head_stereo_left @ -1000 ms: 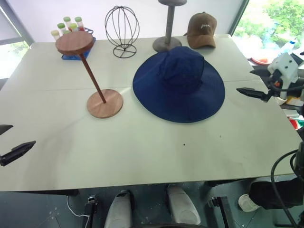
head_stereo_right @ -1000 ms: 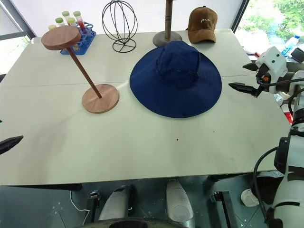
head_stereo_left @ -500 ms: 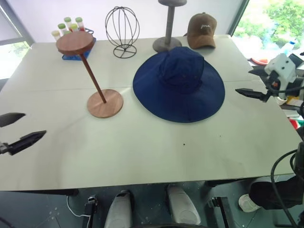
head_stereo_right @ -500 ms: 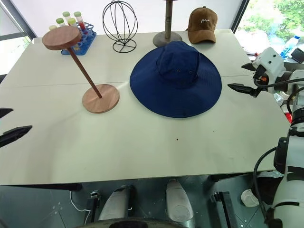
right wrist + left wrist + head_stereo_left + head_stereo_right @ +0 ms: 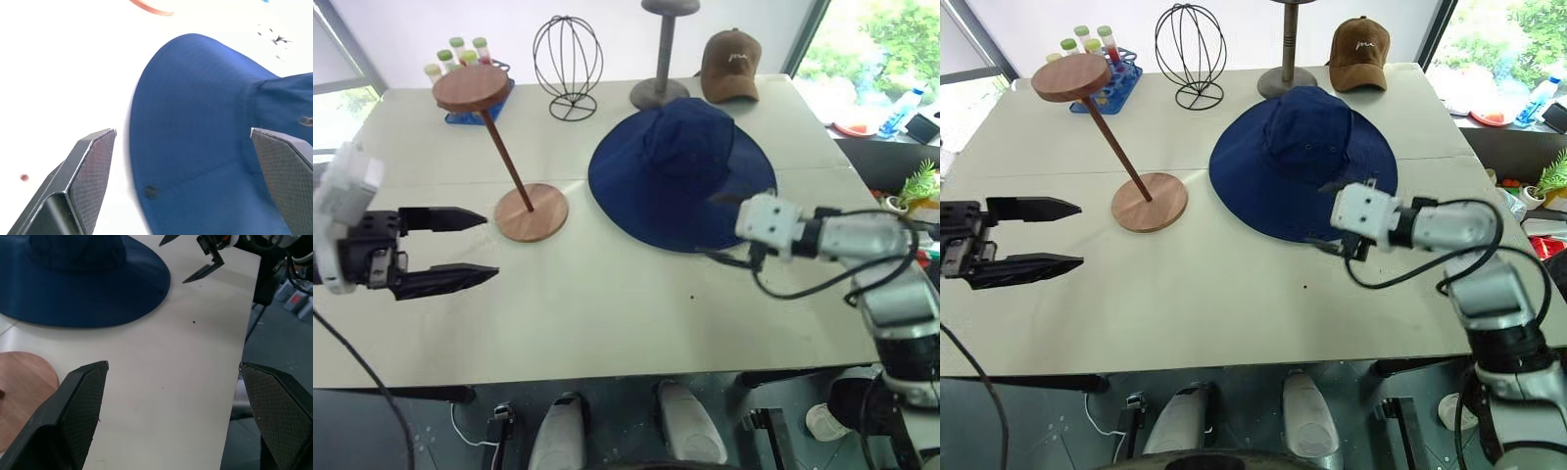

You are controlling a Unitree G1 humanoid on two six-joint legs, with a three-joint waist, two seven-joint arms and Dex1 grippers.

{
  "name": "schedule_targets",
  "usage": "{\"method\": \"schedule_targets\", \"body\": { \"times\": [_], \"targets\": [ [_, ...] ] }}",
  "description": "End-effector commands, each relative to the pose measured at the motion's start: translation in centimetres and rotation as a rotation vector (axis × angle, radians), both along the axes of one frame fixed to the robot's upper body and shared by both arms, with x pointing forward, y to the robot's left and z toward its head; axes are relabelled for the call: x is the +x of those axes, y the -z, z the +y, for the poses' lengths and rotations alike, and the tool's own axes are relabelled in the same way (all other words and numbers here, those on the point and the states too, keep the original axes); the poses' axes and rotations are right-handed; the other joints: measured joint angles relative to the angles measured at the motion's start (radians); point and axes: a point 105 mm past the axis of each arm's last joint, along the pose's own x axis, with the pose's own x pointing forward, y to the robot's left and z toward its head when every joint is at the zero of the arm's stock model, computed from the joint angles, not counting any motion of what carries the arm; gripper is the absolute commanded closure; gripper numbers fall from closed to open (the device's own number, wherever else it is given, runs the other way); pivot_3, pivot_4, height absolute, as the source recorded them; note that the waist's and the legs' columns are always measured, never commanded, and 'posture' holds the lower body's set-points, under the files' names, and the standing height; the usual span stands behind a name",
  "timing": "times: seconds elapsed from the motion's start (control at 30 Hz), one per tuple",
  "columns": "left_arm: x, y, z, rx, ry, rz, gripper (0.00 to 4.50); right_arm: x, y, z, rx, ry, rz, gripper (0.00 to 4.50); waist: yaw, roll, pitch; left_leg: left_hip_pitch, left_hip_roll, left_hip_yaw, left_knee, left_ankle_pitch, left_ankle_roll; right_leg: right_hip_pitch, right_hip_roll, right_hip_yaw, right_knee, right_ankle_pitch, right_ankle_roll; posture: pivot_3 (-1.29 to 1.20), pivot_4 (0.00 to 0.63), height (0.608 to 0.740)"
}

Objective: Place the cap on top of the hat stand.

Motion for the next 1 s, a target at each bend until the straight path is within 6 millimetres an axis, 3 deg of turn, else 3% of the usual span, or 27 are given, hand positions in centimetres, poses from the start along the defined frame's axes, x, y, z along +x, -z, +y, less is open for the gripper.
{"method": "schedule_targets", "body": {
  "times": [0.03,0.13,0.3,0.5,1.0],
  "targets": [
    [0.5,-0.4,-0.2,0.031,0.036,-0.024,0.02,-1.0,0.0,0.5,-0.057,0.006,-0.082,0.00,0.001,0.000,0.000,0.000,0.000,0.000,0.000,0.000,0.000,0.000,0.000,0.000,0.000,0.000,0.000,0.00,0.150,0.740],
    [1.0,-0.5,-0.7,0.027,0.056,-0.032,0.02,-0.7,1.2,0.2,-0.137,0.041,-0.134,0.00,0.001,-0.001,0.000,-0.001,0.000,0.000,0.001,0.000,0.000,0.000,0.000,0.000,0.000,0.000,0.000,0.00,0.150,0.740],
    [1.4,-0.5,-1.4,0.023,0.080,-0.044,0.02,1.6,3.0,-1.2,-0.293,0.154,-0.232,0.00,-0.002,-0.002,0.000,0.000,0.000,0.000,0.002,0.000,0.000,0.000,0.000,0.000,0.000,0.000,-0.001,0.00,0.150,0.740],
    [1.4,-0.7,-1.6,0.021,0.079,-0.060,0.02,3.0,4.6,-1.9,-0.400,0.165,-0.290,0.00,-0.001,-0.003,0.000,-0.001,0.000,0.000,0.002,0.000,0.000,0.000,0.000,0.000,0.000,0.000,0.000,0.00,0.150,0.740],
    [0.7,-1.4,-1.4,0.020,0.019,-0.089,0.02,7.2,4.8,-1.0,-0.323,0.217,-0.367,0.00,-0.003,-0.007,-0.003,0.001,0.000,0.000,0.003,0.000,0.000,0.002,0.000,0.000,0.000,0.000,-0.001,0.00,0.150,0.740]
  ]
}}
